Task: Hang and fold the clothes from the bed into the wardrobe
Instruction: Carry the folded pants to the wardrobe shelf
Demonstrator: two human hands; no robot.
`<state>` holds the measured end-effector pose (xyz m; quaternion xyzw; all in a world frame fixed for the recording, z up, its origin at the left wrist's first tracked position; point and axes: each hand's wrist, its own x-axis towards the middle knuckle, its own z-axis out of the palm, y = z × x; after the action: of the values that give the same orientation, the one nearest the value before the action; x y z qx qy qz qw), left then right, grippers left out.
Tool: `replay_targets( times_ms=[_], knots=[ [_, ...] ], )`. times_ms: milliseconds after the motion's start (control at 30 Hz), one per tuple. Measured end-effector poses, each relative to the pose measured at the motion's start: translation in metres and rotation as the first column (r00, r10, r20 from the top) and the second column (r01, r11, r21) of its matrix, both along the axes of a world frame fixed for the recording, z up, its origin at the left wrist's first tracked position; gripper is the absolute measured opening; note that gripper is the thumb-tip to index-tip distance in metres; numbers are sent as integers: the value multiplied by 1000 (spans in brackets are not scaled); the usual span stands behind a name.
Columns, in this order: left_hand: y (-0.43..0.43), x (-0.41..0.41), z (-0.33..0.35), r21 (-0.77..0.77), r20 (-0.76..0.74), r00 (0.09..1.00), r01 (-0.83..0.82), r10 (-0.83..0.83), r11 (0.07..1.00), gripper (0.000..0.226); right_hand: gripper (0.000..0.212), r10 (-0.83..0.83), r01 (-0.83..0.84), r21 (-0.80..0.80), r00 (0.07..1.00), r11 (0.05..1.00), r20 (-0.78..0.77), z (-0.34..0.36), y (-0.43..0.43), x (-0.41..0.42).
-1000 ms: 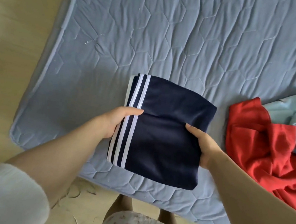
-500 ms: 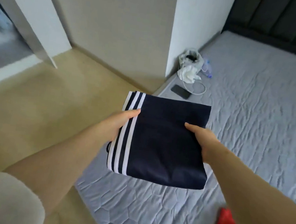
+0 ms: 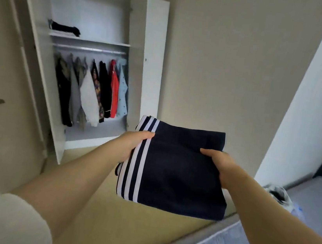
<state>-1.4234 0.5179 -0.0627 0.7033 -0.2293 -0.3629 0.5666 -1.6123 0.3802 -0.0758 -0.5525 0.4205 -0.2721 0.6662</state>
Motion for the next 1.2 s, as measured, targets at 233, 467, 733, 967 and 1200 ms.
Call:
replay_targets(
  times_ms=[233, 467, 733, 967, 1200],
  knots=[
    [82, 148, 50, -60, 33, 980, -193, 195, 979, 24, 29, 191, -186, -92, 981, 978, 44, 52, 49, 178],
    [138, 270, 84, -104, 82, 939, -326, 335, 940, 27, 29, 287, -273, -134, 953, 953, 101, 85, 89, 319],
    [134, 376, 100, -143, 120, 910, -379, 397, 914, 33, 23, 354, -332, -180, 928, 926, 111, 107, 81, 433],
    [72, 488, 111, -180, 142, 908, -367, 393, 913, 23, 25, 376, -336, -233, 914, 912, 153, 120, 20, 546],
    [-15, 610, 165, -256, 228, 882, -354, 412, 899, 16, 6, 392, -330, -284, 898, 900, 199, 164, -67, 669]
  ],
)
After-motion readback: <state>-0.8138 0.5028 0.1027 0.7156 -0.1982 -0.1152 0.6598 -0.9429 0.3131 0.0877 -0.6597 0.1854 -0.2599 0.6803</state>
